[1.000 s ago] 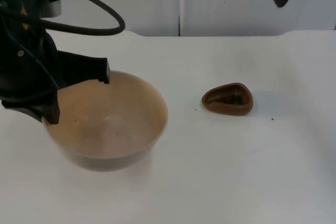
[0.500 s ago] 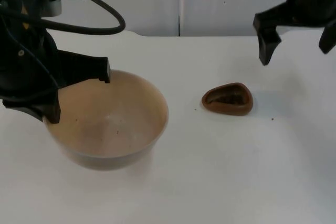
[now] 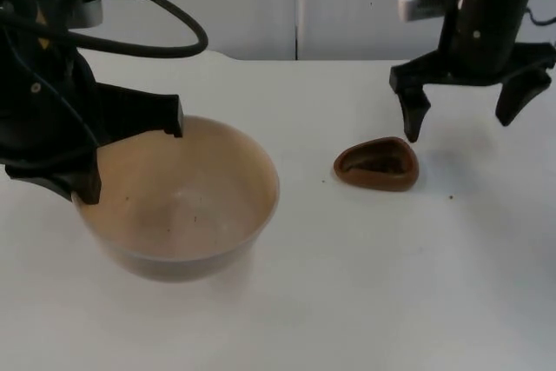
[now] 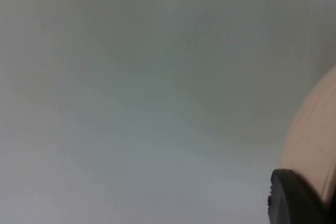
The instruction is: Pick up the bowl with the left hand and pour the coffee beans from the cup into the bowl with the right hand.
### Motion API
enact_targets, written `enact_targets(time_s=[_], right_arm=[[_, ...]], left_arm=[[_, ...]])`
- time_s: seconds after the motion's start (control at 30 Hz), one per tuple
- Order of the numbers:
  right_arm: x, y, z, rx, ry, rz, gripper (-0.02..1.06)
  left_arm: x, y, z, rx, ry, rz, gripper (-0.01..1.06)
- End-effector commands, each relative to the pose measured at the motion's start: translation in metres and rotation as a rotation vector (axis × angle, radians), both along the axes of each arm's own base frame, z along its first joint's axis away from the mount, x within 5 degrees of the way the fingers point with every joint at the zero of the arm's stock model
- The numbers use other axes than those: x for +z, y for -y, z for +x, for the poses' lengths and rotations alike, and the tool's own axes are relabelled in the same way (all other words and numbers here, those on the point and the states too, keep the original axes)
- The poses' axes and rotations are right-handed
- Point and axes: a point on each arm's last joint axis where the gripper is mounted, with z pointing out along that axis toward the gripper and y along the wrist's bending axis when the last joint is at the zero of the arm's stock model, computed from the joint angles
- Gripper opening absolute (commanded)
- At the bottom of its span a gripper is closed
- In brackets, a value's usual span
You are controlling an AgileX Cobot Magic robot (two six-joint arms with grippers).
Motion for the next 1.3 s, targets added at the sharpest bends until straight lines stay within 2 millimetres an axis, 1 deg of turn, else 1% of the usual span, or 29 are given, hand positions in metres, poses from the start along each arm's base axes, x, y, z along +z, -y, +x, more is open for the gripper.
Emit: enact_targets(time_s=[0.0,0.03,0.1,0.4,0.5,0.57,0.7,0.73,0.77,0.87,0.9,1.0,1.03,1.27], right_arm=[[-0.007,-0.005,0.001,-0.005,-0.007,0.002,1.00],[-0.007,-0.005,0.001,-0.005,-0.007,0.002,1.00],[-0.014,-0.007,0.003,-0.018,-0.001,0.015,1.00],[-0.030,-0.009,0.006,-0.020,0.004,0.030,0.93],[-0.040,-0.010,0.007,-0.021,0.001,0.035,0.90],[-0.041,-0.011,0.008,-0.022,0.004,0.042,0.89],[-0.048,-0.012,0.009,-0.024,0.002,0.048,0.79],[-0.048,-0.012,0.009,-0.024,0.002,0.048,0.79],[-0.049,-0.012,0.009,-0.025,0.003,0.051,0.72],[-0.049,-0.014,0.009,-0.031,0.004,0.068,0.60],[-0.049,-0.014,0.009,-0.031,0.004,0.068,0.60],[-0.049,-0.014,0.009,-0.031,0.004,0.068,0.50],[-0.049,-0.014,0.009,-0.033,0.004,0.068,0.48],[-0.049,-0.014,0.009,-0.033,0.009,0.071,0.48]], left_arm=[[0.001,0.003,-0.001,0.004,0.010,-0.019,0.00],[0.001,0.003,-0.001,0.004,0.010,-0.019,0.00],[0.001,0.003,-0.001,0.004,0.012,-0.020,0.00],[0.001,0.003,-0.001,0.005,0.011,-0.022,0.00],[0.001,0.003,-0.001,0.005,0.011,-0.022,0.00],[0.001,0.003,-0.001,0.005,0.011,-0.022,0.00],[0.001,0.003,-0.001,0.006,0.010,-0.023,0.00],[0.001,0.003,-0.001,0.006,0.010,-0.023,0.00],[0.001,0.003,-0.001,0.006,0.010,-0.023,0.00],[0.001,0.003,-0.001,0.006,0.010,-0.023,0.00],[0.001,0.003,-0.001,0.006,0.010,-0.023,0.00],[0.001,0.003,-0.001,0.006,0.010,-0.023,0.00],[0.001,0.003,-0.001,0.007,0.009,-0.025,0.00],[0.001,0.004,-0.001,0.012,0.005,-0.033,0.00]])
